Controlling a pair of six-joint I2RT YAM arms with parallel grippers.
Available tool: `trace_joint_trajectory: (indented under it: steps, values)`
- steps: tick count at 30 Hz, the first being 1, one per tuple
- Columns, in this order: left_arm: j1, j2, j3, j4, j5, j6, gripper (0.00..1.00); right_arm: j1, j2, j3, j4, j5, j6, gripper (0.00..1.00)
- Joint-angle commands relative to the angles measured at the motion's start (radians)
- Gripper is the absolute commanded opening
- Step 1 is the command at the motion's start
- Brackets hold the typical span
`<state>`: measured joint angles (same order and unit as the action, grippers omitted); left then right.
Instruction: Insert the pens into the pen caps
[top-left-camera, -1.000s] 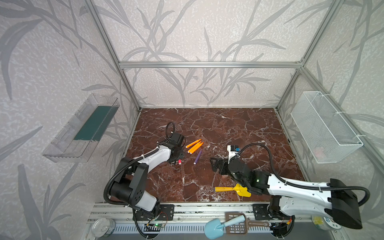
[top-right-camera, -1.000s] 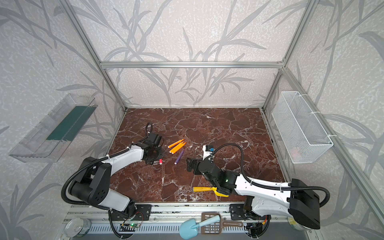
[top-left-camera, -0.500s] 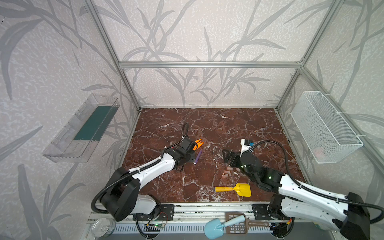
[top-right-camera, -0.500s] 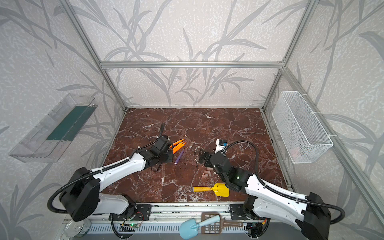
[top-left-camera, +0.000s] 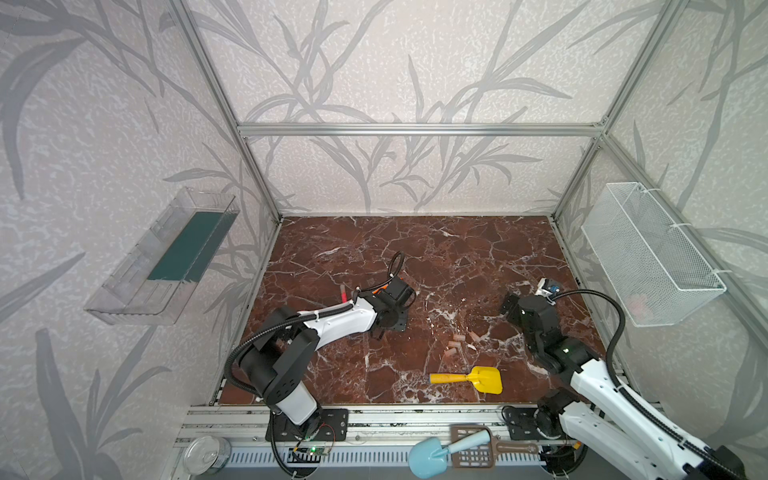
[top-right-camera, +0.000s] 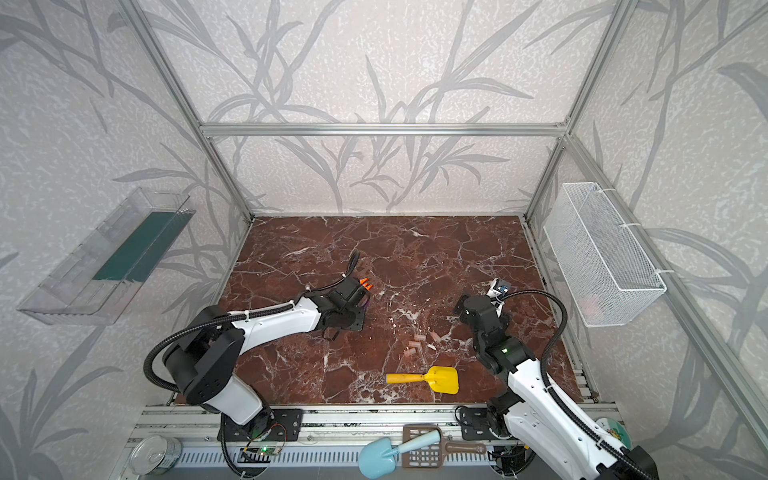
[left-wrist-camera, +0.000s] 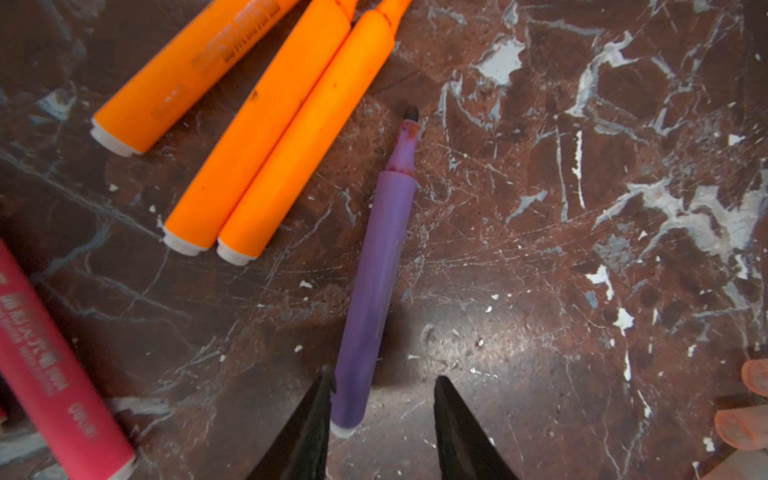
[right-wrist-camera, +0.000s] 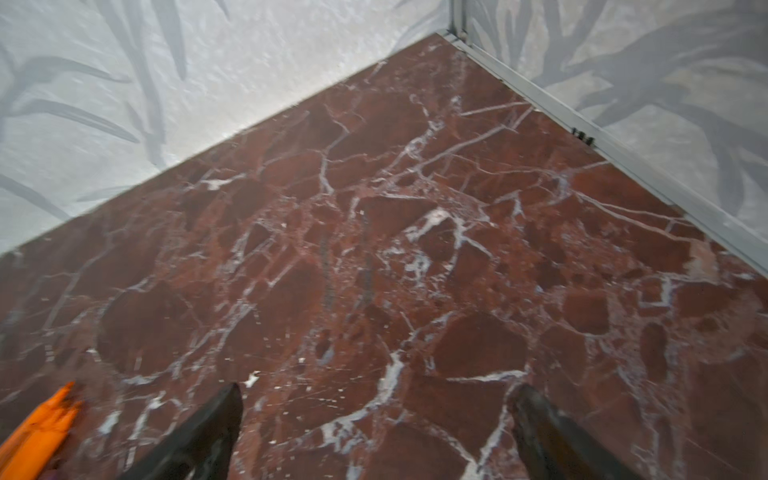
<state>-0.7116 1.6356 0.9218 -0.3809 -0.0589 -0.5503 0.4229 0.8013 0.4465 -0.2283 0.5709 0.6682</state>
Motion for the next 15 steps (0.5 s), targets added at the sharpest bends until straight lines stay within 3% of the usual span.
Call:
trace_joint_trajectory:
  steps: [1,4,15]
  values:
    - [0.000,0.030,0.033,-0.045,-0.024,0.010,0.43,-0.034,0.028,-0.031,0.032,0.062,-0.045,0.99]
    - [0.000,0.049,0.043,-0.050,-0.024,0.009,0.43,-0.047,0.025,-0.047,0.081,0.006,-0.073,0.99]
    - [0.000,0.084,0.063,-0.073,-0.029,-0.002,0.41,-0.048,-0.020,-0.082,0.106,-0.014,-0.085,0.99]
